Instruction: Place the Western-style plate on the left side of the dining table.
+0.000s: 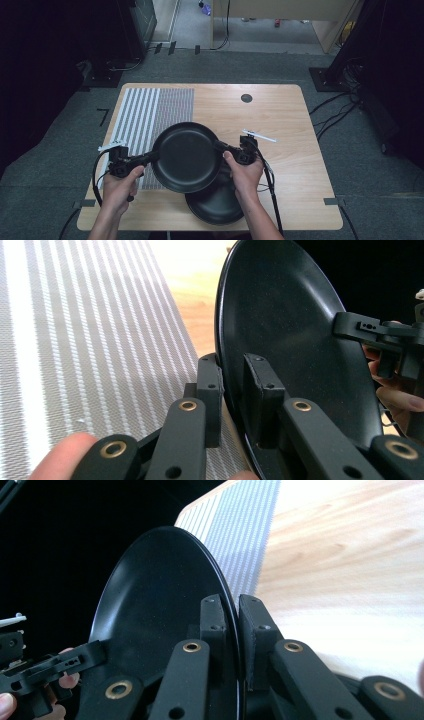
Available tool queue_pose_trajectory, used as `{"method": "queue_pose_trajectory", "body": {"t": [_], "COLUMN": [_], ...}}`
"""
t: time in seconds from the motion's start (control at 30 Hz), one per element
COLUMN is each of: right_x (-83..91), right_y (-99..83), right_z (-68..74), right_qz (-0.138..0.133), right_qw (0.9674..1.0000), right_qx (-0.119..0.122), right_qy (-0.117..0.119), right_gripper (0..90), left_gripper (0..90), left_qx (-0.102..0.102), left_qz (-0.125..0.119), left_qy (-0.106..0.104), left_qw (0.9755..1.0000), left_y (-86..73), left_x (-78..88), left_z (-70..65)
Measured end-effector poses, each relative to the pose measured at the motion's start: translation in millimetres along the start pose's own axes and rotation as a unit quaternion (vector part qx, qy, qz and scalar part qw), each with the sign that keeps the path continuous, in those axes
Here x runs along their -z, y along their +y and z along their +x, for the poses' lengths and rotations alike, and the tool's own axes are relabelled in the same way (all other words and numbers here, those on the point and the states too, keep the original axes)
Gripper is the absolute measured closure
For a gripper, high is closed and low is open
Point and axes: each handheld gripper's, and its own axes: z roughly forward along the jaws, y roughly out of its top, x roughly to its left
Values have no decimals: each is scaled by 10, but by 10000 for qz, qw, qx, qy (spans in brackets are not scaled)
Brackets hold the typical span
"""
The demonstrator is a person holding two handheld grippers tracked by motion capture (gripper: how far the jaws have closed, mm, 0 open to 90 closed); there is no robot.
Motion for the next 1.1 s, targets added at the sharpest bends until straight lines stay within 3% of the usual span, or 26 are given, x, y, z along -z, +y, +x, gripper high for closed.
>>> {"method": "queue_pose_trajectory", "body": {"t": [0.3,0.6,0.87,1.1], "right_x": [-388,-804,-1206,-1557], "right_y": [190,379,544,640], "right_z": [164,222,217,160], "right_qz": [256,598,958,1230], "right_qw": [9995,9975,9938,9902], "right_qx": [180,362,513,612], "right_qy": [49,83,226,249], "right_gripper": [823,817,816,809], "left_gripper": [791,787,787,787], "left_qx": [239,466,737,1036], "left_qz": [-261,-425,-535,-613], "left_qy": [179,420,623,811], "left_qw": [9992,9971,9939,9894], "left_y": [71,104,109,92], "left_x": [84,99,74,-2], "left_z": [258,486,704,875]}}
